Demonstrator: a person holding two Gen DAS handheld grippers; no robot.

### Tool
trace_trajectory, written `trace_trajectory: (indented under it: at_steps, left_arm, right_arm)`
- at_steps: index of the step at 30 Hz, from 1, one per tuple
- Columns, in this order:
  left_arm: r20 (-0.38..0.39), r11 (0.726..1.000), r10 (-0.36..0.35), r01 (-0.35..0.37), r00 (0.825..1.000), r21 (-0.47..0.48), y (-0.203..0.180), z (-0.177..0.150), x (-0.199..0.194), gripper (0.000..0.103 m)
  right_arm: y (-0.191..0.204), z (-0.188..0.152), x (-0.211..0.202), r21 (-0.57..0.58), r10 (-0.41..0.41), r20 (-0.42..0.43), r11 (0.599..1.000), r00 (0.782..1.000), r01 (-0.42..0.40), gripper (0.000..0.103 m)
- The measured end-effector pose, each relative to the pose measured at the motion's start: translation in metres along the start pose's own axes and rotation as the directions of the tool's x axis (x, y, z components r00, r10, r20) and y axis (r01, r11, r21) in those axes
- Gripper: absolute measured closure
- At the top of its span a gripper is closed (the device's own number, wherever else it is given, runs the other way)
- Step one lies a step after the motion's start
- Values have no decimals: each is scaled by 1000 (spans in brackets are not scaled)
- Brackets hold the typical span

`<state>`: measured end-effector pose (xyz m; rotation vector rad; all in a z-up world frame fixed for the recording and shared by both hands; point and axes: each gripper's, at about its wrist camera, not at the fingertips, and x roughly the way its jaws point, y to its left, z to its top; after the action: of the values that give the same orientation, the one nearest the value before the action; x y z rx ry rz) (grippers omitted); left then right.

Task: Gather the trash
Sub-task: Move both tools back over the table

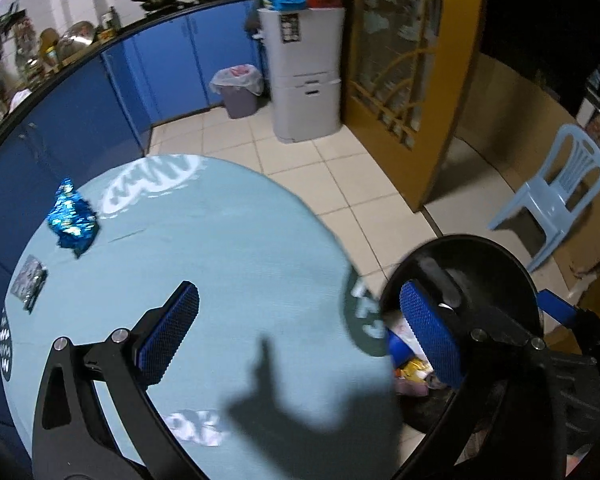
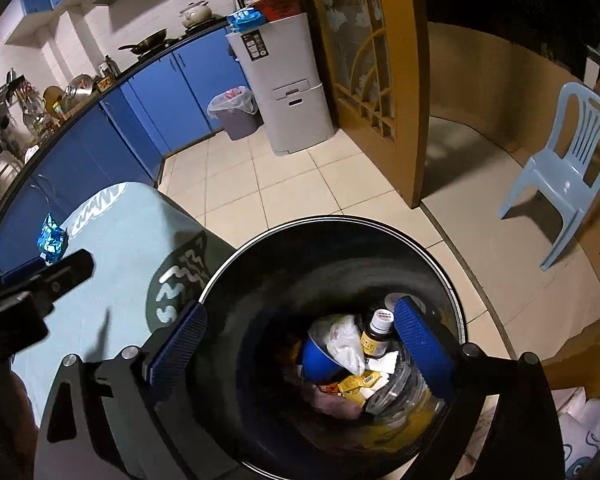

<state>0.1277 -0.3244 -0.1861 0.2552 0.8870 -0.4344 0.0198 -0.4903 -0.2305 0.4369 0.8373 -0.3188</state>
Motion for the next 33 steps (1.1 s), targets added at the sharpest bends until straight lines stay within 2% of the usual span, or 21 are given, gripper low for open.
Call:
trace_trajectory:
  at_steps: [4, 8, 11, 16, 21, 24, 29, 33]
  left_arm:
    - [20, 997, 44, -43, 999, -63, 40, -1, -7, 4]
    - [31, 985, 116, -111, 993, -129, 87, -8, -10, 4]
    - [24, 966, 186, -179, 982, -187, 130, -17, -10, 4]
    - [-10, 919, 304, -296, 953, -261, 201, -36, -7, 4]
    - [-38, 879, 362, -355, 931, -317, 265, -47, -5, 4]
    - [-54, 867, 358, -353, 932, -351, 294, -53, -3, 4]
    - [-85, 875, 261, -273, 962, -399, 334, -59, 15, 5]
    - [-89, 874, 220, -237, 971, -423, 347, -61, 25, 6]
  right_arm:
    - [20, 5, 1, -23, 11, 1, 1000, 1000, -11, 11]
    - [57, 13, 4, -61, 61, 5, 996, 998, -61, 11]
    - [93, 18, 11, -109, 106, -6, 988, 994, -106, 11]
    - [166, 23, 37, -209, 159, -59, 963, 986, -168, 11]
    - [242, 26, 69, -287, 206, -130, 928, 970, -236, 11]
    - [286, 26, 83, -346, 216, -157, 902, 964, -259, 11]
    - [340, 26, 101, -415, 221, -187, 865, 957, -281, 11]
    - [364, 27, 114, -438, 219, -206, 851, 954, -290, 11]
